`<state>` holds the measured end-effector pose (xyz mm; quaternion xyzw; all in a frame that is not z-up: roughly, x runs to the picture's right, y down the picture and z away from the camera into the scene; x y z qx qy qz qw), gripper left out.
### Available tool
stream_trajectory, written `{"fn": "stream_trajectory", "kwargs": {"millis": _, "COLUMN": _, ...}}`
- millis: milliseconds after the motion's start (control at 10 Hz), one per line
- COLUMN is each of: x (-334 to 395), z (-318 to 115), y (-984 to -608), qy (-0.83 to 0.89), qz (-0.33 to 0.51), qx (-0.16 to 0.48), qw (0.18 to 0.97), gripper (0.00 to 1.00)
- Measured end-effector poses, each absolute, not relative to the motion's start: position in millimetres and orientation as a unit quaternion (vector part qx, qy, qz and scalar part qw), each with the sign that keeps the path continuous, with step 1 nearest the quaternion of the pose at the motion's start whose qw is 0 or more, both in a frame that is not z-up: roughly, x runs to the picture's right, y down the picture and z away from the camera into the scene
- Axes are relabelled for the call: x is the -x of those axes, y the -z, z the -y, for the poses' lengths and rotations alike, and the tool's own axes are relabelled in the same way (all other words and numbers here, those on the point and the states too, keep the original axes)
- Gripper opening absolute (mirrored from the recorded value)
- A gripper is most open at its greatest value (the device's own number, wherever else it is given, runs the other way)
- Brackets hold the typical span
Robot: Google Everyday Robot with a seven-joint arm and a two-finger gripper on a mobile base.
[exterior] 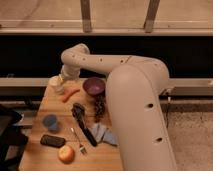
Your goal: Place pepper in plastic cup
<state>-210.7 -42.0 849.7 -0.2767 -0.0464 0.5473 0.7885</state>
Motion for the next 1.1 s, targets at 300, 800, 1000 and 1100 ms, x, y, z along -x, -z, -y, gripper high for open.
{"fn": "stream_trajectory", "kwargs": {"millis": 300, "x": 215.4, "z": 38.3, "y": -850.5, "qy": -0.543, "qz": 0.049, "qx": 0.274, "qw": 0.792, "gripper": 0.7}}
{"fn": "stream_trajectory", "kwargs": {"millis": 800, "x": 215.8, "z": 26.6, "y": -869.8, "qy": -0.571, "qz": 0.018, "qx": 0.288, "qw": 0.769, "gripper": 0.7}}
{"fn": "stream_trajectory", "kwargs": {"millis": 1000, "x": 217.0, "z": 10.6, "y": -886.0, "qy": -0.586, "qz": -0.001, "qx": 0.298, "qw": 0.753, "gripper": 0.7}}
{"fn": "stream_trajectory", "kwargs": {"millis": 1100, "x": 218.7, "z": 4.9, "y": -889.7, "qy": -0.589, "qz": -0.005, "qx": 0.302, "qw": 0.749, "gripper": 0.7}}
